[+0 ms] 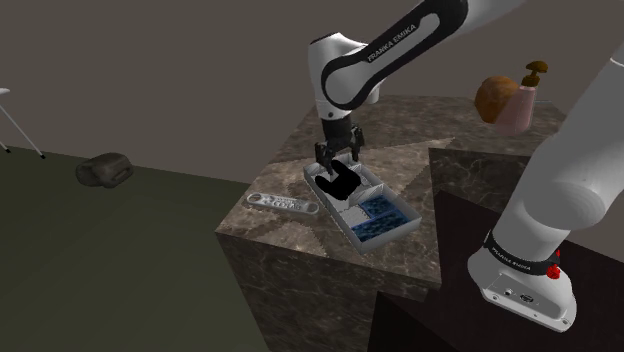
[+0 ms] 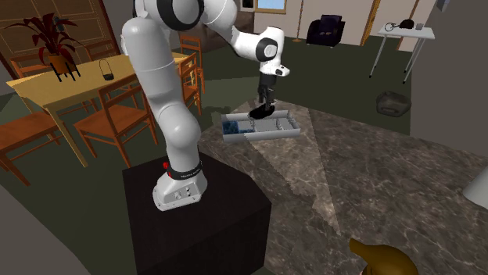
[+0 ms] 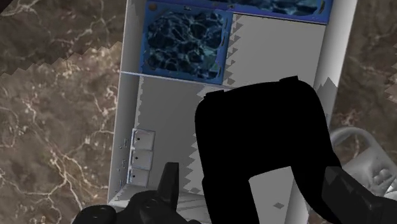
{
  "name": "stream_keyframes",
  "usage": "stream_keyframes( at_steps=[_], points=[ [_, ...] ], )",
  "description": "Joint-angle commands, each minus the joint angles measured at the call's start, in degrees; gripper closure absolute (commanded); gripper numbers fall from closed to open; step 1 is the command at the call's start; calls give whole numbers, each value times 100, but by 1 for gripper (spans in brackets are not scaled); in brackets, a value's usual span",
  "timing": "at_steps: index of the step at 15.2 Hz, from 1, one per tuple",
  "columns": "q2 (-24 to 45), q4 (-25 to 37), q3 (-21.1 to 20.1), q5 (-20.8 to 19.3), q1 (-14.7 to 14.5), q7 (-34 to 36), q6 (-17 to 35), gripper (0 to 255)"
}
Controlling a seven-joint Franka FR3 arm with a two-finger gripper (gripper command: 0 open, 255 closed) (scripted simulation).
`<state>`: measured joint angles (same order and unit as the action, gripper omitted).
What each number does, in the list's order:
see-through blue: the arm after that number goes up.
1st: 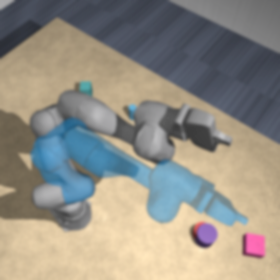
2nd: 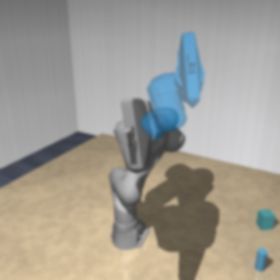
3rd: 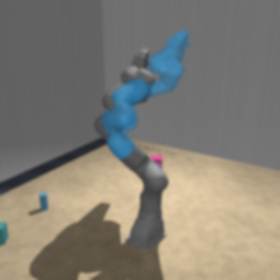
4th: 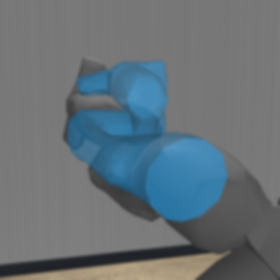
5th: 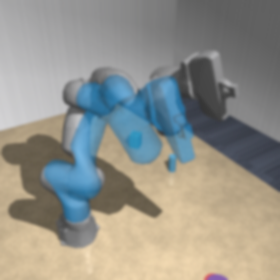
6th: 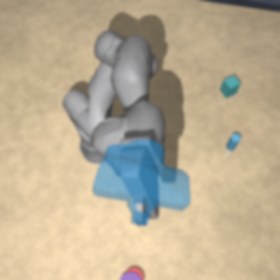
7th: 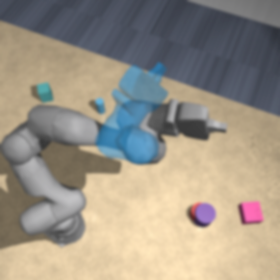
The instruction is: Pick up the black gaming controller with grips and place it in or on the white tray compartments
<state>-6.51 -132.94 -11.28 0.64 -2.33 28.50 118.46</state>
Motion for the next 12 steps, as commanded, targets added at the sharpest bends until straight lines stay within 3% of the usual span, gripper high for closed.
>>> stream_keyframes(
  at_steps=[1,2,12],
  points=[
    [461,598,34,-307,96,133,-269,0],
    [622,812,50,-412,117,180,-373,0],
    [817,415,71,-478,123,225,215,0]
  ],
)
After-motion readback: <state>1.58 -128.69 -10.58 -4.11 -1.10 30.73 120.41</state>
